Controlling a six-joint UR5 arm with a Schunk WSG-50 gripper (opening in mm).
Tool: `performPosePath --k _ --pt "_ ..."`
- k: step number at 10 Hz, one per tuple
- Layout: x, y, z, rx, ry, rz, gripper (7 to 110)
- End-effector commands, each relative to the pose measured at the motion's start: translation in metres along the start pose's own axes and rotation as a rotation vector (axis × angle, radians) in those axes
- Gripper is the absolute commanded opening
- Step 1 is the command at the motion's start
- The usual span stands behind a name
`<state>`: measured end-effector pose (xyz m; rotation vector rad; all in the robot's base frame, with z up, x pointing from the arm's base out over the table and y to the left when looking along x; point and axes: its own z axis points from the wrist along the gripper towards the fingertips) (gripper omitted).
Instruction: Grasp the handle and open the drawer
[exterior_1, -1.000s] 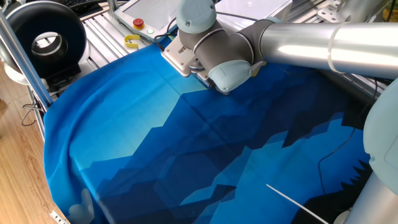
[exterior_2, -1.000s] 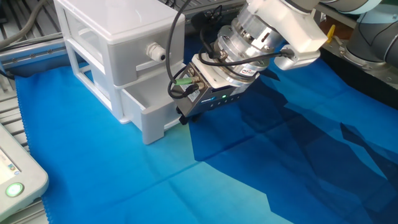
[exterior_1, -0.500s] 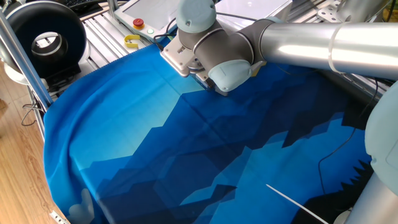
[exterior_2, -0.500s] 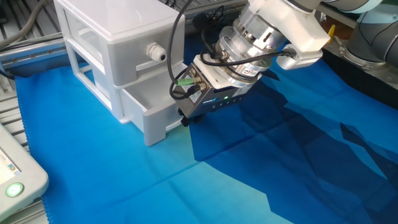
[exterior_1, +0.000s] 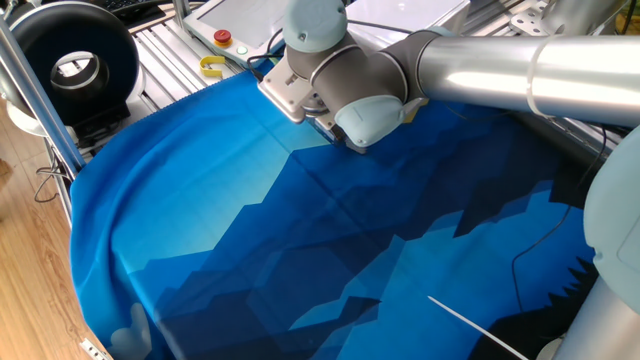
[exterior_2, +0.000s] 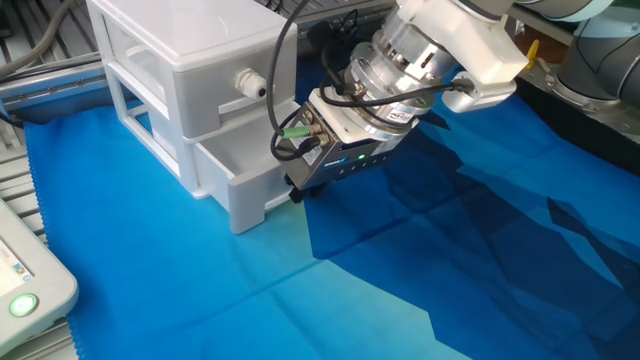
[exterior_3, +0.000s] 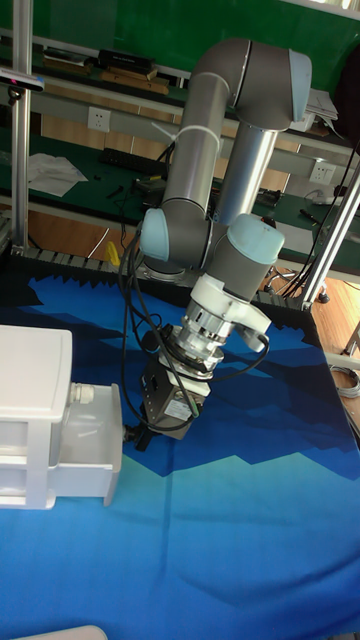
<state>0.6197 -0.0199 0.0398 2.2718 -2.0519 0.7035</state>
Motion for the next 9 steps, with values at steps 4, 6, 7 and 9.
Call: performPosePath --k 4,6,7,9 --pt "0.001 0.003 0.0 -0.014 -0.005 -0.007 7" --pt "-0.001 0.006 0.0 -0.025 -0.011 -0.002 7" --pt "-0.004 0.006 0.0 -0.026 -0.024 0.001 7" --pt "-0.013 0.006 0.0 -0.026 -0.061 0.0 7"
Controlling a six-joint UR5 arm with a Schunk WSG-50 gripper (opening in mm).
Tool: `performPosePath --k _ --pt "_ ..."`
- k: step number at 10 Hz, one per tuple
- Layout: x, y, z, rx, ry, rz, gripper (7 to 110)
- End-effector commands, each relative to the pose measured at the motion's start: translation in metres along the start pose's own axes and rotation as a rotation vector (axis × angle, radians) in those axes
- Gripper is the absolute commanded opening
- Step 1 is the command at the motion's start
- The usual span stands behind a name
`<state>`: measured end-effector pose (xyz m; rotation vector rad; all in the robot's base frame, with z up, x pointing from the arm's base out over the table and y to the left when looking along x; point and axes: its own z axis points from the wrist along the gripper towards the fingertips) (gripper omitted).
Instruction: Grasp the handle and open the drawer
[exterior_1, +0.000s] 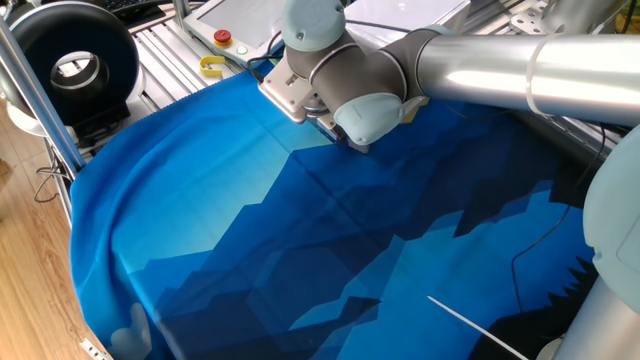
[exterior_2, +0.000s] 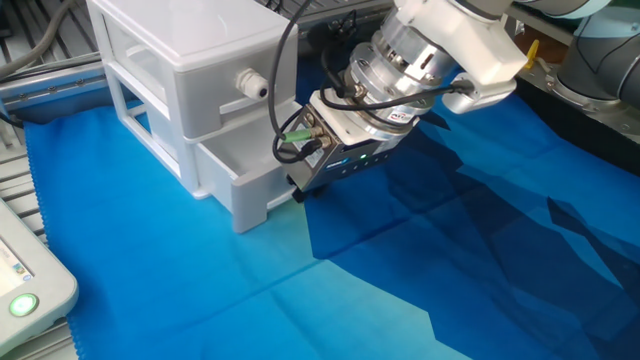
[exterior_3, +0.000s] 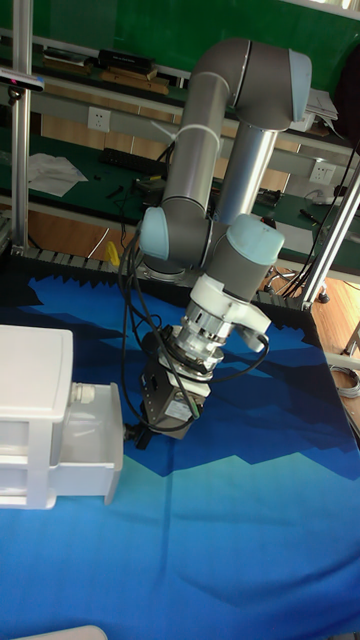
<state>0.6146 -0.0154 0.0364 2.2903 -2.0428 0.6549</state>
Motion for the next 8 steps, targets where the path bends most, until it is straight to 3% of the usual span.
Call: performPosePath --k 1,8 --pt "-0.0113 0.0021 -0.0003 -0.01 -0.053 0.008 7" --pt "-0.0094 0.0022 -0.0003 -0.01 -0.046 0.005 7"
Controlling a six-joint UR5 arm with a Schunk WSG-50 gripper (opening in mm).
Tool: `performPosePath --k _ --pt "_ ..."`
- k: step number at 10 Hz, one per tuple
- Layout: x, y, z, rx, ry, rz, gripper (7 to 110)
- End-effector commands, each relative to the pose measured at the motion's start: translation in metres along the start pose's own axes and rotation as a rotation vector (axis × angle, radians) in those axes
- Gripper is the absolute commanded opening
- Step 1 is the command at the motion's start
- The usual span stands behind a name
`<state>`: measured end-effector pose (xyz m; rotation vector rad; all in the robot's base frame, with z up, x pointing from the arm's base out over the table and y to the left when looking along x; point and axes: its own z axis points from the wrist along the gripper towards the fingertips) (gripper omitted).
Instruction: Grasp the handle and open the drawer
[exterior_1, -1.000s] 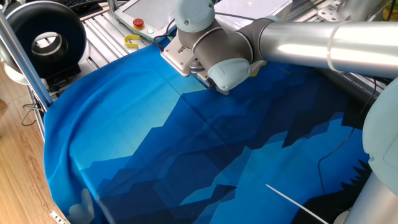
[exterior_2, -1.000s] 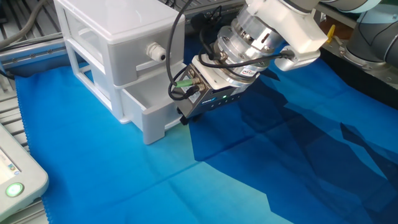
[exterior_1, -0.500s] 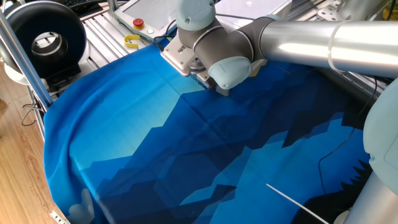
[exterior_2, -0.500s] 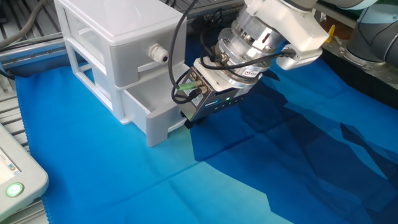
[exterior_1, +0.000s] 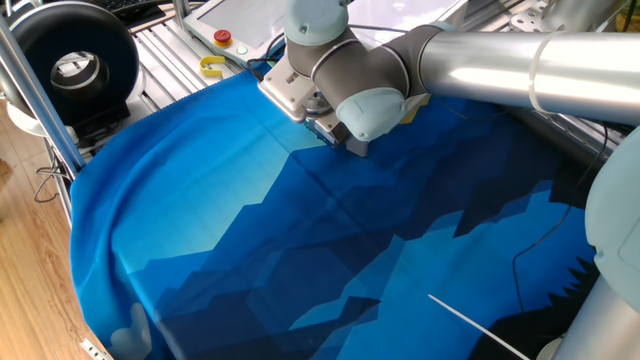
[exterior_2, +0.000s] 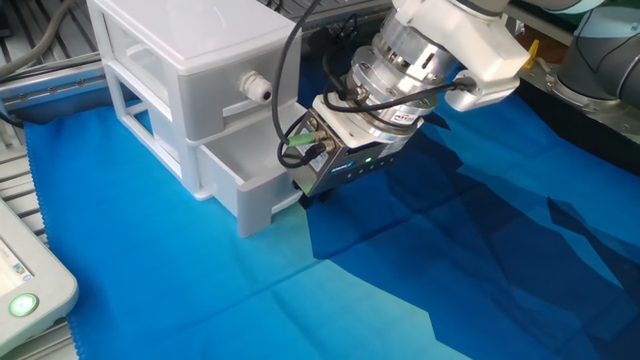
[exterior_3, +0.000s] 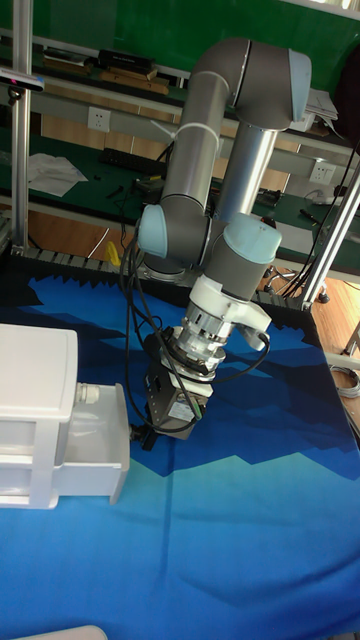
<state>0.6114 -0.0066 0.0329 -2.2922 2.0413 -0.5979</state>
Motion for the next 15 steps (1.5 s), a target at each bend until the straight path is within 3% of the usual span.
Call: performPosePath --k 1,9,15 --pt "-0.002 -0.001 0.0 0.002 -0.014 -0.001 7" --pt "-0.005 -0.003 -0.004 0.007 -0.03 0.01 7" --pt "-0.012 0.003 -0.003 -0.033 -0.015 0.014 7"
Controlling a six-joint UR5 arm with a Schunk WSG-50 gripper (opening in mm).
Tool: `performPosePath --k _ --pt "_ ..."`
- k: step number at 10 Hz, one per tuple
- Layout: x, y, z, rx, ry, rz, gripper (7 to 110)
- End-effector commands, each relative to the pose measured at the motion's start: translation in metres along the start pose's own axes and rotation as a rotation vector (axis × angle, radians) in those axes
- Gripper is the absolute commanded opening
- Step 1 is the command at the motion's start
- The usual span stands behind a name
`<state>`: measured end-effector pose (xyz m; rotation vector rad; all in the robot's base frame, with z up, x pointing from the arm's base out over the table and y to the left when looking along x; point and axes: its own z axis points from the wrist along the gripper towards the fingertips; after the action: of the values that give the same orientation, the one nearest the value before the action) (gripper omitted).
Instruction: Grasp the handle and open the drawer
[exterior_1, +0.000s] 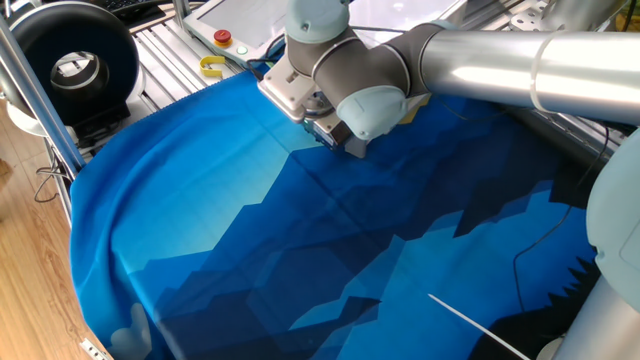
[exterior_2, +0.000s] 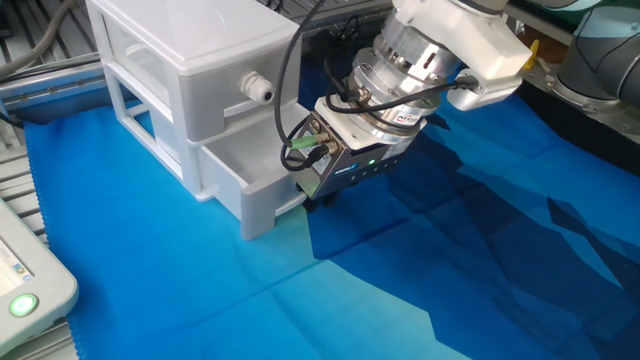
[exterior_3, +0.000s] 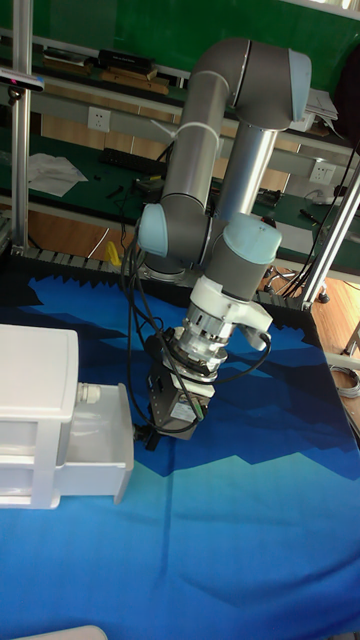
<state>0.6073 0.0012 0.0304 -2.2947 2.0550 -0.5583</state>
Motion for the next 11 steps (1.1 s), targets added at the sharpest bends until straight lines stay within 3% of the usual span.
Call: performPosePath --k 1,7,9,11 --pt "-0.007 -0.002 -0.003 -0.014 -0.001 0.014 7" --pt "-0.019 -0.006 -0.003 -0.01 -0.008 0.025 7" --pt "-0.008 -0.005 -0.003 -0.013 0.033 0.026 7" --pt "-0.01 0.001 -0.01 -0.048 0.04 0.028 7"
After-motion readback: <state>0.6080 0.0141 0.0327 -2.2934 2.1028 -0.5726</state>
